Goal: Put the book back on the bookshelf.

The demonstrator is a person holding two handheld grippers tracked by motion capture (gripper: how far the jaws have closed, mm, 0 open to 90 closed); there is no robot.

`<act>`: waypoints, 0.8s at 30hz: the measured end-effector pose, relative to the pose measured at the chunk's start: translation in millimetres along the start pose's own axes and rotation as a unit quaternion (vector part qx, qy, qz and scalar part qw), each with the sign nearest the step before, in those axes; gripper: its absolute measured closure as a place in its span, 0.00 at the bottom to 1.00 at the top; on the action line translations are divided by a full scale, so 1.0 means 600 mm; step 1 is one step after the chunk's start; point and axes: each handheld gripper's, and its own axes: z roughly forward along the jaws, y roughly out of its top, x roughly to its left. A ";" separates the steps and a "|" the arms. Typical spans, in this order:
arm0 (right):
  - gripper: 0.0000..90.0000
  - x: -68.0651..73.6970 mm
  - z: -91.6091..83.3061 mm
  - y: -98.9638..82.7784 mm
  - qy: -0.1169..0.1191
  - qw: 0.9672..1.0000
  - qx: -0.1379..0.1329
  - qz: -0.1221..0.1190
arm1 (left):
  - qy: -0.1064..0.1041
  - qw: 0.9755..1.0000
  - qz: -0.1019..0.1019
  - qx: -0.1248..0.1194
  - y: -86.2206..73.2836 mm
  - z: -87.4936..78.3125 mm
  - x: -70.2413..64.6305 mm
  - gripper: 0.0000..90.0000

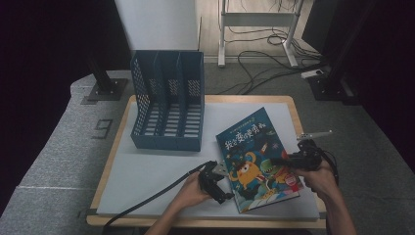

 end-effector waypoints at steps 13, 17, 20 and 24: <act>0.82 0.018 -0.011 0.002 0.006 0.999 -0.007 -0.033 | -0.004 0.999 -0.025 -0.025 0.007 -0.001 0.028 0.00; 0.82 0.019 -0.012 0.002 0.009 0.999 -0.008 -0.038 | -0.010 0.999 -0.030 -0.032 0.007 -0.004 0.033 0.00; 0.82 0.020 -0.014 0.001 0.012 0.999 -0.010 -0.042 | -0.015 0.999 -0.038 -0.035 0.008 -0.003 0.034 0.00; 0.82 0.021 -0.016 0.002 0.013 0.999 -0.010 -0.047 | -0.023 0.998 -0.046 -0.042 0.011 -0.007 0.039 0.00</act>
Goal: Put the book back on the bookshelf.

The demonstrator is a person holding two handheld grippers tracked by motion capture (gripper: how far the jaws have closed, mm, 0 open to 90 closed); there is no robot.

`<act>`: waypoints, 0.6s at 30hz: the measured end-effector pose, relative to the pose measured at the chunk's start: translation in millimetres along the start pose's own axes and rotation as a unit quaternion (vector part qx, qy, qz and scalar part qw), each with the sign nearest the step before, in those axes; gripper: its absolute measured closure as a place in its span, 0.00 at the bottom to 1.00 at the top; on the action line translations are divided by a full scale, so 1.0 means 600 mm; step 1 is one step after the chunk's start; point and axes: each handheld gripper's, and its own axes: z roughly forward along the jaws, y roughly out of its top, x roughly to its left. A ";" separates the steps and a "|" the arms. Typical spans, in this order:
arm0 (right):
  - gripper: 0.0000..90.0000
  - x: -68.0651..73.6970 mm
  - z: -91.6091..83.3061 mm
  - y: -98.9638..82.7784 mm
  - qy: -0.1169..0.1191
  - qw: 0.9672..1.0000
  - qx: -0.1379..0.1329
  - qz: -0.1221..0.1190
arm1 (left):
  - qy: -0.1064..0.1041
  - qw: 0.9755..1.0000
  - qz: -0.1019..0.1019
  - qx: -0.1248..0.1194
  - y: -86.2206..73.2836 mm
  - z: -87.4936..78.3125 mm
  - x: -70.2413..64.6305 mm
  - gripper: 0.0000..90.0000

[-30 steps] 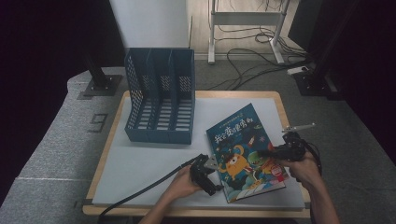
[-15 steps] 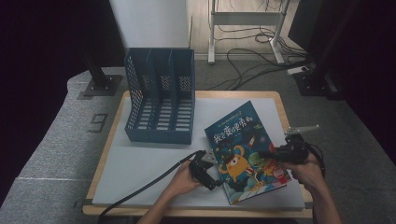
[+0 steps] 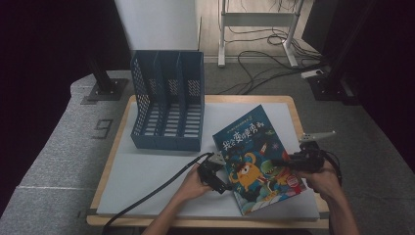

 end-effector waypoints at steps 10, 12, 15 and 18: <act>0.78 0.001 -0.005 0.000 -0.007 1.000 0.019 -0.021 | 0.001 1.000 0.003 -0.006 0.005 -0.004 -0.004 0.00; 0.78 0.001 -0.005 0.001 -0.006 0.999 0.021 -0.023 | -0.001 1.000 0.003 -0.011 0.006 -0.006 -0.004 0.00; 0.76 0.000 -0.007 0.003 -0.011 0.999 0.026 -0.027 | 0.002 1.000 0.001 -0.025 0.010 -0.011 -0.001 0.00; 0.76 0.000 -0.005 0.004 -0.012 0.999 0.029 -0.029 | 0.000 1.000 -0.003 -0.031 0.013 -0.016 0.000 0.00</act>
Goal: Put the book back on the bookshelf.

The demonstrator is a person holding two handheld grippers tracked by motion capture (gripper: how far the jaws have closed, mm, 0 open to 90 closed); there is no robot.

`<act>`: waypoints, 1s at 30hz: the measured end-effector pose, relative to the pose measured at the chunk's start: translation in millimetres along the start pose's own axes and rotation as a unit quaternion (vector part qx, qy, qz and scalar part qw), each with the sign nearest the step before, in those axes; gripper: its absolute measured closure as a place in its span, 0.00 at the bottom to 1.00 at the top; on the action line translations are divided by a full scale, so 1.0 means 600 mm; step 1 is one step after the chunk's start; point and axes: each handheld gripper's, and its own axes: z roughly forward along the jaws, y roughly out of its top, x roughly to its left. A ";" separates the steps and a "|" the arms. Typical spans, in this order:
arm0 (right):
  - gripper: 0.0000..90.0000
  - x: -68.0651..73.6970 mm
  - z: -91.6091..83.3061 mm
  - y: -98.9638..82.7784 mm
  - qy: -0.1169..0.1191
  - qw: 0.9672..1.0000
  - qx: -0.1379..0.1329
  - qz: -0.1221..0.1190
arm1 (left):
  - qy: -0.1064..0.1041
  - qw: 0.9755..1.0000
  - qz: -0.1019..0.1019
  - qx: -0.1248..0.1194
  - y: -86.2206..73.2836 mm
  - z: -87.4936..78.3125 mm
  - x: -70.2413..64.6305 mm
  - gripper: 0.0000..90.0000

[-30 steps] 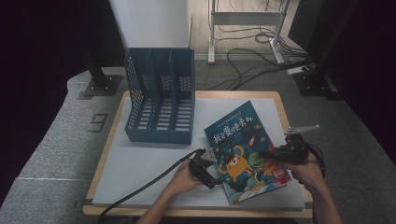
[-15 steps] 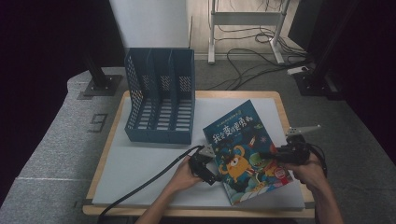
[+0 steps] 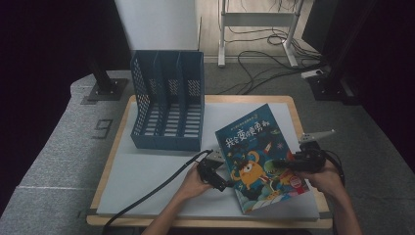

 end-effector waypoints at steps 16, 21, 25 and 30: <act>0.76 0.002 -0.001 -0.007 0.012 1.000 -0.005 -0.014 | -0.011 1.000 -0.002 -0.026 0.010 -0.013 0.001 0.00; 0.79 0.007 -0.002 -0.013 0.020 0.999 -0.005 -0.024 | -0.018 0.999 -0.007 -0.038 0.013 -0.014 0.002 0.00; 0.80 0.006 -0.007 -0.017 0.026 0.999 -0.011 -0.024 | -0.018 0.999 -0.007 -0.043 0.019 -0.014 0.005 0.00; 0.80 0.005 -0.007 -0.019 0.031 0.999 -0.012 -0.028 | -0.017 0.999 -0.014 -0.043 0.025 -0.013 0.012 0.00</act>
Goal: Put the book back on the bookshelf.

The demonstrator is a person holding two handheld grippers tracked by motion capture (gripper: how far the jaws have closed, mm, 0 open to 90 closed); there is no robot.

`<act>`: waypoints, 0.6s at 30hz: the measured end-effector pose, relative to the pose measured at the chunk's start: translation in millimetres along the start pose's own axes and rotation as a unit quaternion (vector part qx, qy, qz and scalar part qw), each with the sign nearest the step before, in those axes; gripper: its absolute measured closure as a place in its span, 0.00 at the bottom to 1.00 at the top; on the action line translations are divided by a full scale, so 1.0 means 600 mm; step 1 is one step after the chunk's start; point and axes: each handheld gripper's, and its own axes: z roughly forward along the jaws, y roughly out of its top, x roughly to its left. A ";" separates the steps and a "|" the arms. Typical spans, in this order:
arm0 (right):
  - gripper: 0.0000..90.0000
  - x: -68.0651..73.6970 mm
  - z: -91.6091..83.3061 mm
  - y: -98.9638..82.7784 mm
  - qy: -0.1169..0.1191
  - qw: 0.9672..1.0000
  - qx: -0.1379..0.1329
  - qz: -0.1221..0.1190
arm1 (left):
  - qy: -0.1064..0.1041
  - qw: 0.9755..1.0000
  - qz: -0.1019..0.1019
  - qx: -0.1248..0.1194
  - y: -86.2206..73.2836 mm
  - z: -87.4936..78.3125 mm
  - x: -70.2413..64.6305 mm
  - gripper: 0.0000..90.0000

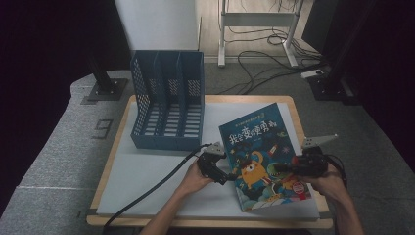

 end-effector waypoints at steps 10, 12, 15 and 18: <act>0.77 -0.001 -0.007 -0.004 -0.004 1.000 0.000 -0.006 | -0.014 1.000 -0.007 -0.026 0.007 -0.006 -0.002 0.00; 0.75 -0.001 -0.009 -0.003 -0.006 1.000 -0.003 -0.007 | -0.016 0.999 -0.008 -0.031 0.008 -0.008 -0.003 0.00; 0.66 -0.007 -0.016 -0.002 -0.022 1.000 -0.011 0.010 | -0.023 0.999 -0.008 -0.039 0.013 -0.012 -0.006 0.00; 0.63 -0.011 -0.017 -0.004 -0.030 0.999 -0.011 0.021 | -0.023 0.999 -0.004 -0.037 0.015 -0.014 -0.009 0.00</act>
